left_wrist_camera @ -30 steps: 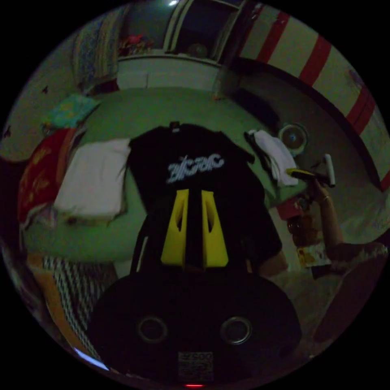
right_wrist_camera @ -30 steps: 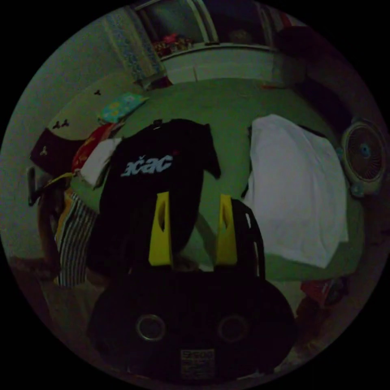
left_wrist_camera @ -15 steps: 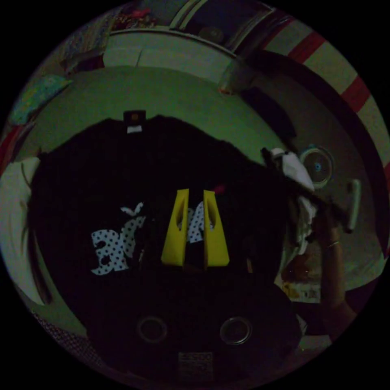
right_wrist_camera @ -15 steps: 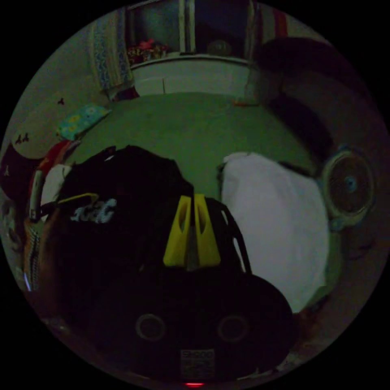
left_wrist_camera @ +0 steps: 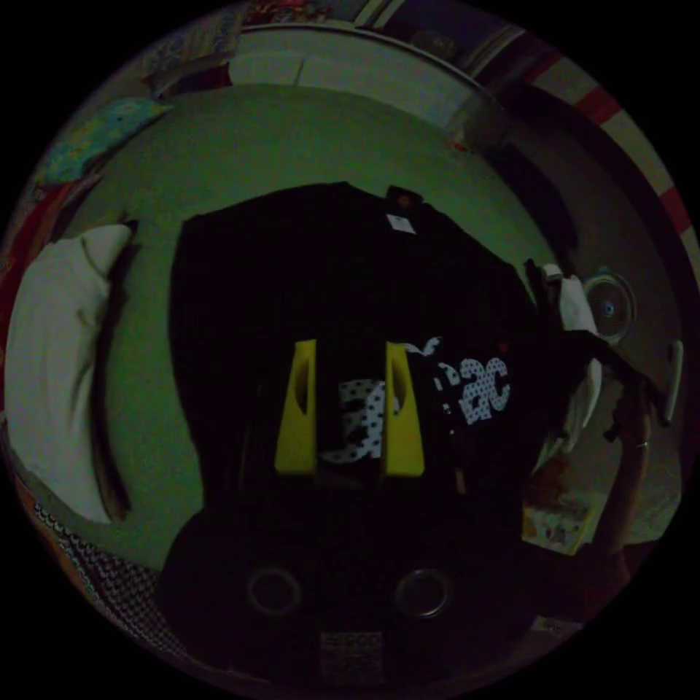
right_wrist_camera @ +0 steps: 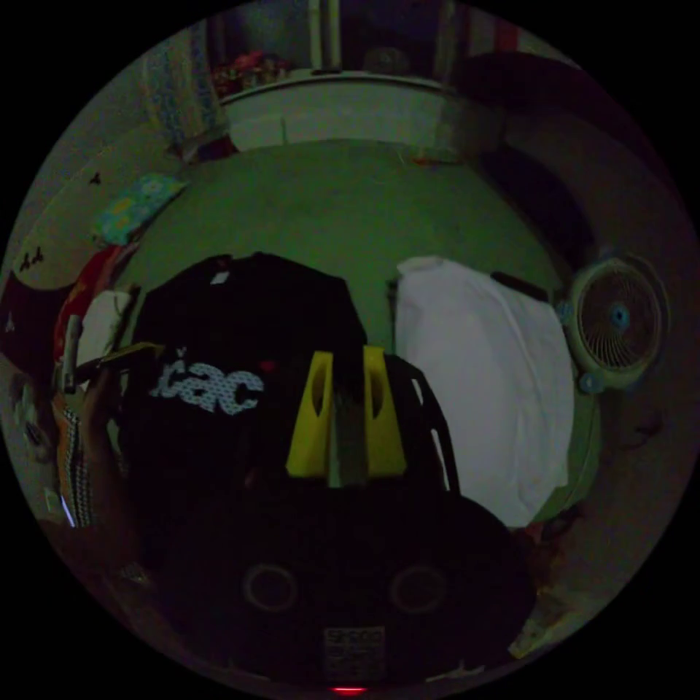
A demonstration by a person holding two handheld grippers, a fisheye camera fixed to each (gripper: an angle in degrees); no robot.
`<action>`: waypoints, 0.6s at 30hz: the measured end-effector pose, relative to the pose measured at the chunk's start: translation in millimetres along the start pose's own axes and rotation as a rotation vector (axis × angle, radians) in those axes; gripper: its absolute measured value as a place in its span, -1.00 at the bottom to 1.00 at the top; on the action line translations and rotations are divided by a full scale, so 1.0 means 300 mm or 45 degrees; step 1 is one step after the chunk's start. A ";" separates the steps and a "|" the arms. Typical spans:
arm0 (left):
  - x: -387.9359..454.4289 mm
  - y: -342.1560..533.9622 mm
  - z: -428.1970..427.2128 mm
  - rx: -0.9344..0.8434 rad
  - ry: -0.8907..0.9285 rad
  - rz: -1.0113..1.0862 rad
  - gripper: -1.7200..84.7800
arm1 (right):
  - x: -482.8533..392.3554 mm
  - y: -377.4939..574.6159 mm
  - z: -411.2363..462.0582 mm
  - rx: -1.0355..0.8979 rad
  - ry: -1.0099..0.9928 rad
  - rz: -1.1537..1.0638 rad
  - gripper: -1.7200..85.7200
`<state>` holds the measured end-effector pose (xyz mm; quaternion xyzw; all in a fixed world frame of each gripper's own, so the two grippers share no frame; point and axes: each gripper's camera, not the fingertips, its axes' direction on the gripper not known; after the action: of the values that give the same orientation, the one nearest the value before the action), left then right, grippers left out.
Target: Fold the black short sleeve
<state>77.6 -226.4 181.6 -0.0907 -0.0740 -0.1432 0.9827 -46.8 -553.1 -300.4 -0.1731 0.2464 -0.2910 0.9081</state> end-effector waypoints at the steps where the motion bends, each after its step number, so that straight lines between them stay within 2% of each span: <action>1: -0.009 -0.003 -0.001 0.016 0.009 0.006 -0.58 | -0.056 -0.033 0.004 0.008 -0.025 -0.057 -0.85; 3: -0.003 -0.012 0.013 0.020 0.022 0.042 -0.55 | -0.142 -0.079 0.011 0.035 -0.016 -0.118 -0.85; 6: 0.020 -0.040 0.071 -0.051 -0.047 0.055 -0.54 | -0.260 -0.133 0.020 0.117 0.161 -0.162 -0.86; 8: 0.021 -0.053 0.093 -0.070 -0.104 0.021 -0.58 | -0.298 -0.151 0.049 0.098 0.267 -0.182 -0.90; 11: -0.003 -0.058 0.099 -0.069 -0.179 -0.067 -0.76 | -0.250 -0.149 0.092 0.016 0.327 -0.122 -0.93; 15: -0.060 -0.049 0.080 -0.044 -0.046 -0.132 -0.87 | -0.115 -0.122 0.122 -0.126 0.229 0.057 -0.96; 18: -0.109 0.000 -0.033 0.157 -0.127 -0.258 -0.88 | -0.027 -0.080 0.124 -0.207 0.133 0.152 -0.96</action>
<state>47.7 -219.6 166.3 -0.0294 -0.1402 -0.2321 0.9621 -42.7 -560.2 -256.2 -0.2156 0.3261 -0.2240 0.8928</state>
